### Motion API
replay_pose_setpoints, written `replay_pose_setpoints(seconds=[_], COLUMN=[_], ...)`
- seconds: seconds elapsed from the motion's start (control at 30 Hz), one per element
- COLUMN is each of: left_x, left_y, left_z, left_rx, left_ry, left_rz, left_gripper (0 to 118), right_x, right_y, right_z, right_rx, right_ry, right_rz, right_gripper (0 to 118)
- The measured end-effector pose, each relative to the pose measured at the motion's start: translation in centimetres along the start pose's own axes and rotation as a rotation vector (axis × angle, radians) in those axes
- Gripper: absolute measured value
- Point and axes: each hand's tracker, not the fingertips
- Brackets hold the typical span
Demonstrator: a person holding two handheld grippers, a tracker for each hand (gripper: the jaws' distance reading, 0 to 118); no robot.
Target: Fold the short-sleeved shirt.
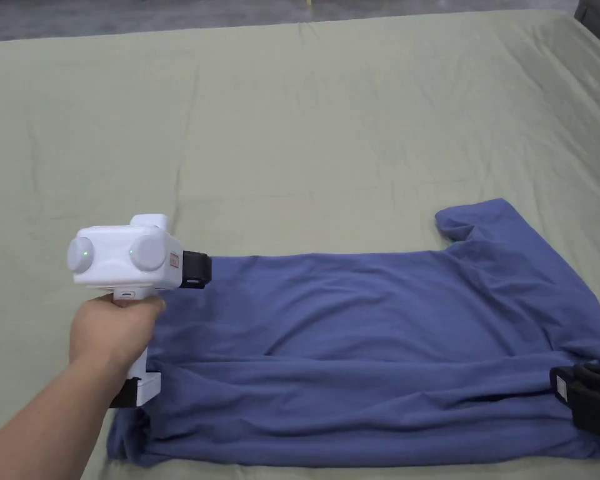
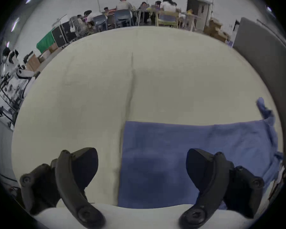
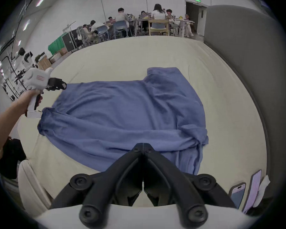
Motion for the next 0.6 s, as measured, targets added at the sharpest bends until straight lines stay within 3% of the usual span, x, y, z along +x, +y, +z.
replay_pose_setpoints(seconds=[0.1,0.13,0.17,0.23,0.27,0.3,0.47,0.5,0.53,0.57,0.6], left_x=[0.6,0.1,0.3,1.1,0.2,0.4,0.4,0.2,-0.1,-0.5,-0.9], left_y=[-0.1,0.2,0.4,0.7,1.1,1.2,1.5,1.5,1.5,1.5,1.4], left_z=[-1.7,-1.8,-1.4,0.2,0.6,1.5,4.3,4.8,5.2,5.6,5.8], left_rx=[-0.037,-0.025,-0.011,0.037,0.074,0.062,0.16,0.154,0.15,0.156,0.161], left_ry=[-0.011,-0.017,-0.042,-0.02,-0.011,-0.135,-0.164,-0.182,-0.206,-0.23,-0.235], left_rz=[0.006,0.036,0.059,0.04,0.016,0.042,-0.004,0.03,0.062,0.094,0.1], left_gripper=[98,89,72,0,0,0,0,0,0,0,0], right_x=[0.8,1.1,1.4,2.1,2.6,3.1,6.4,7.3,8.2,8.7,8.9], right_y=[0.0,0.1,0.2,0.9,1.5,2.3,9.0,10.9,12.5,13.8,15.0], right_z=[-0.4,-0.5,-0.6,-1.0,-1.4,-1.9,-6.4,-7.9,-9.3,-11.2,-11.4], right_rx=[-0.021,-0.026,-0.031,-0.032,-0.034,-0.035,-0.013,-0.034,-0.055,-0.101,-0.037], right_ry=[-0.024,-0.035,-0.049,-0.057,-0.063,-0.067,-0.052,-0.003,0.006,-0.011,-0.007], right_rz=[-0.004,-0.004,-0.002,-0.005,-0.013,-0.013,0.009,-0.02,-0.053,-0.074,-0.044], right_gripper=[2,2,2,2,2,2,2,13,52,106,117])
